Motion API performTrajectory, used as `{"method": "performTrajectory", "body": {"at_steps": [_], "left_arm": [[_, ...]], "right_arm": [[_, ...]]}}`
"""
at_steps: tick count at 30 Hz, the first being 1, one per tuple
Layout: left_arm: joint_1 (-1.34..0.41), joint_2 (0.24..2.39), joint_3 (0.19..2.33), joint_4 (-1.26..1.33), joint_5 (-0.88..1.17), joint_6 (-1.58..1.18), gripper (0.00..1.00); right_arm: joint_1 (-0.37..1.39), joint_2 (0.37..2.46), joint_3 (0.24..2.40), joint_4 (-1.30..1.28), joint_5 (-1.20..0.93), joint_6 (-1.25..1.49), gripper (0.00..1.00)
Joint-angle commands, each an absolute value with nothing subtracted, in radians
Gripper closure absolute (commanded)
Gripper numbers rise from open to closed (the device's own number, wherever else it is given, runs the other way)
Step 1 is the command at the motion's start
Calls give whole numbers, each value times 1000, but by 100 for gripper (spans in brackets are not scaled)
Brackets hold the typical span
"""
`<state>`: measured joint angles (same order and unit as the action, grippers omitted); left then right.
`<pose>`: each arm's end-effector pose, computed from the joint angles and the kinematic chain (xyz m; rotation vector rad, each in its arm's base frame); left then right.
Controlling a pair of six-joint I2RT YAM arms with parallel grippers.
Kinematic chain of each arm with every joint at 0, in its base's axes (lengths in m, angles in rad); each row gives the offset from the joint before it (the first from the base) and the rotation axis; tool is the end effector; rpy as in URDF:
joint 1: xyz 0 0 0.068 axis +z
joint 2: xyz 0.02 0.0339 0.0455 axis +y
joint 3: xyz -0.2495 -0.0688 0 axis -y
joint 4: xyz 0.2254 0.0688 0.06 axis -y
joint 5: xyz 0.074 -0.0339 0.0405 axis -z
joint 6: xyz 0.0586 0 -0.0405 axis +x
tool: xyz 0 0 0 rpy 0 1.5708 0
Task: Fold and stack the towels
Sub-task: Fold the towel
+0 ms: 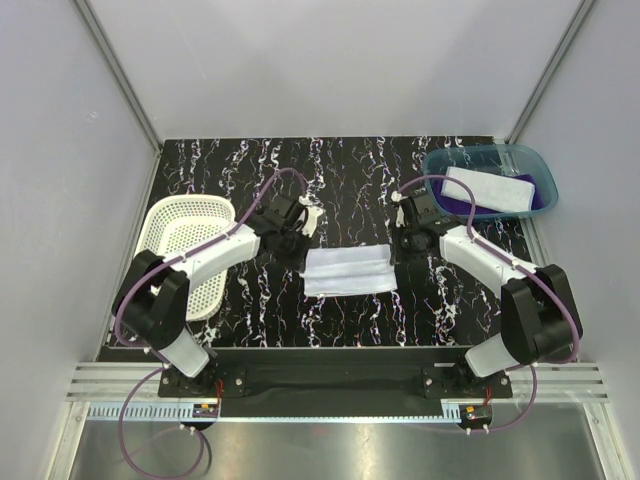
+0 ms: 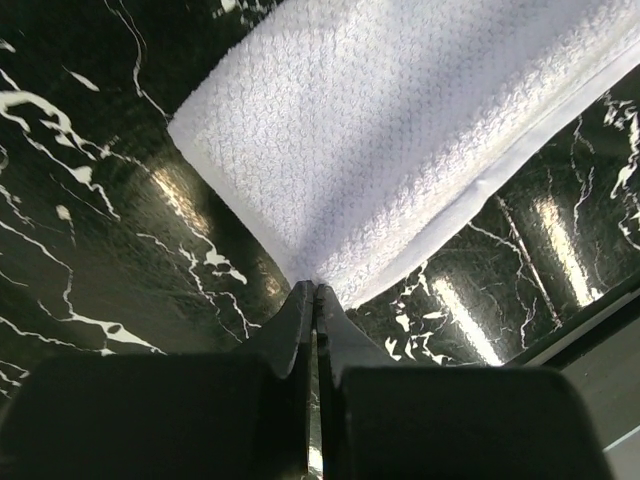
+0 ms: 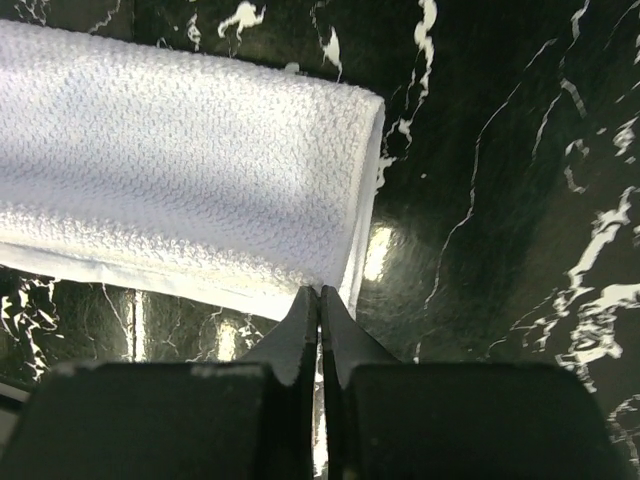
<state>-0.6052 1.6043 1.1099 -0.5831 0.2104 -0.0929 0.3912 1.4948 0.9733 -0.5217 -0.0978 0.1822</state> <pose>0.2541 -0.1907 0.1931 0.7550 2.5990 -0.5014 0.2687 0.1170 0.1877 -0.3105 2.6258 0.3260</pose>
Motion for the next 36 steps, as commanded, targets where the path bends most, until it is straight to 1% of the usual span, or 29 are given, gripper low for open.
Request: {"method": "performTrajectory", "body": {"at_steps": [1, 2, 3, 5, 7, 8, 9, 10, 11, 12, 13, 15, 17, 20, 24, 27, 28, 31, 36], "left_arm": [[-629, 1583, 1091, -618, 167, -132, 98], [-653, 1591, 1092, -633, 149, -138, 94], [-664, 1597, 1092, -647, 140, -143, 91], [-686, 1609, 1083, -686, 98, -143, 88], [-693, 1597, 1072, -703, 60, -152, 83], [-696, 1571, 1065, -701, 43, -158, 80], [-698, 1559, 1065, -698, 41, -178, 77], [-698, 1546, 1065, -690, 40, -190, 70], [-698, 1519, 1068, -686, 64, -198, 68], [-698, 1505, 1069, -666, 87, -210, 64], [-698, 1493, 1063, -651, 139, -216, 64], [-698, 1471, 1048, -612, 163, -245, 62], [-696, 1480, 1048, -563, 187, -259, 63], [-698, 1515, 1035, -488, 221, -319, 66], [-698, 1552, 976, -434, 176, -418, 66], [-698, 1566, 901, -394, 147, -451, 67], [-698, 1563, 870, -390, 134, -454, 67], [-696, 1565, 865, -409, 112, -463, 67], [-698, 1520, 986, -562, 52, -453, 66]], "right_arm": [[406, 1462, 948, -531, -77, 244, 96], [408, 1465, 939, -529, -68, 253, 92], [413, 1468, 936, -535, -61, 262, 90], [417, 1457, 937, -570, -45, 282, 89], [417, 1434, 936, -587, -20, 297, 84], [419, 1410, 942, -600, -17, 302, 72], [417, 1399, 948, -609, -15, 310, 68], [417, 1391, 956, -623, -23, 320, 66], [417, 1376, 969, -626, -35, 324, 61], [417, 1370, 974, -627, -55, 337, 60], [416, 1365, 976, -620, -64, 344, 60], [419, 1361, 973, -600, -93, 356, 63], [419, 1365, 954, -549, -124, 371, 65], [419, 1393, 928, -473, -185, 380, 65], [419, 1446, 885, -405, -199, 390, 66], [419, 1477, 842, -388, -155, 408, 71], [419, 1485, 835, -384, -149, 410, 73], [419, 1509, 831, -397, -114, 407, 74], [419, 1493, 891, -460, -100, 400, 75]]}}
